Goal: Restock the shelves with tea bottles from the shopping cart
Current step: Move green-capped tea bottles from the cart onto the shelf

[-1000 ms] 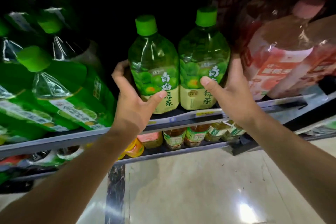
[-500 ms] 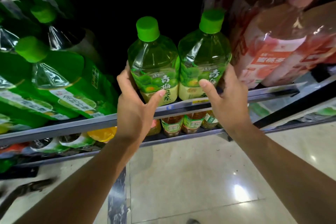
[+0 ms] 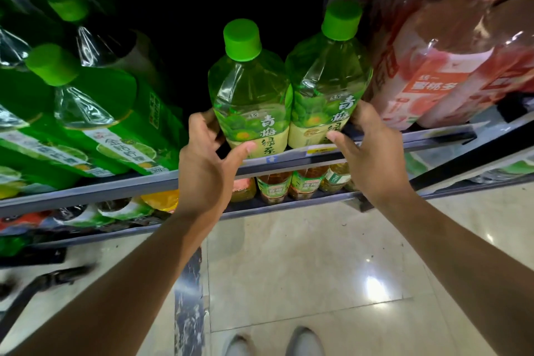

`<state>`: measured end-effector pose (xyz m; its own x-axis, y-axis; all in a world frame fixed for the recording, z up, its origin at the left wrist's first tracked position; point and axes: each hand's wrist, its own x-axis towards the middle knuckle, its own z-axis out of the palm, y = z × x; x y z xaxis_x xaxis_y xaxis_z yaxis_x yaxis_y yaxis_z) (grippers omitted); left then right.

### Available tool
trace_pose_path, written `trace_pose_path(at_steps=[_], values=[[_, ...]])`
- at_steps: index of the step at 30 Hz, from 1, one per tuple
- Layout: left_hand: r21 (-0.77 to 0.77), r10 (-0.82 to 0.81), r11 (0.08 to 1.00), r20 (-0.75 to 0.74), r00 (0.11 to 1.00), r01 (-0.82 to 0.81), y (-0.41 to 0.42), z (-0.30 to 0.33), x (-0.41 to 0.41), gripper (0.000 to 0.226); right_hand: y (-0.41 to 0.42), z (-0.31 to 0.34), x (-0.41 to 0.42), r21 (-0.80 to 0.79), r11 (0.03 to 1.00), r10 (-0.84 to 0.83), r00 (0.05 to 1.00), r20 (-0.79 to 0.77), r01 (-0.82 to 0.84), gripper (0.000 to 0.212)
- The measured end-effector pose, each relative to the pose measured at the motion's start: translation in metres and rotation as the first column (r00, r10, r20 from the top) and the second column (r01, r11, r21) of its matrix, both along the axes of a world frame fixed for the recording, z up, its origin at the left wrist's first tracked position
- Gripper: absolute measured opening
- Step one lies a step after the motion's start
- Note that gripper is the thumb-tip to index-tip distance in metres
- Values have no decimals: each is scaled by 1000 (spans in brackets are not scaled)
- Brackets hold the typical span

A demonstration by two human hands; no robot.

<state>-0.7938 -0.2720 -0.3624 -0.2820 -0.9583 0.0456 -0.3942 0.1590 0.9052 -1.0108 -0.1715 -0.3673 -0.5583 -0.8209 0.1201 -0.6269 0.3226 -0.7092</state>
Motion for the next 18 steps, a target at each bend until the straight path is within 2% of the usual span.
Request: trace_pose_path(at_steps=[3,7,9,12,13,16,17,18], values=[[3,-7,1000,-5,1000,7,0,3,1,54,2,4,-2,-14,1000,0,1000,2,0,46],[26,-15,1000,-4,1000,15,3,7,2,55,2,4,4,-19,1000,-7,999,-35,6,38],[20,-18,1000,55,998,17,6,15,0,52,2,4,6,49,999,-17,996,-86,21,24],[0,-39,999,225,974,40,9,31,-1,46,6,11,5,201,979,-1,992,-130,27,10],[-11,-57,998,291,955,63,8,36,-1,43,9,17,6,245,969,19,989,-149,18,12],[-37,-117,987,521,846,159,10,52,8,35,26,38,14,365,931,44,984,-175,23,39],[6,-153,983,598,787,186,14,60,13,40,35,46,20,417,908,42,982,-183,39,47],[72,-199,977,657,727,203,22,70,20,56,45,57,28,471,880,37,983,-182,54,56]])
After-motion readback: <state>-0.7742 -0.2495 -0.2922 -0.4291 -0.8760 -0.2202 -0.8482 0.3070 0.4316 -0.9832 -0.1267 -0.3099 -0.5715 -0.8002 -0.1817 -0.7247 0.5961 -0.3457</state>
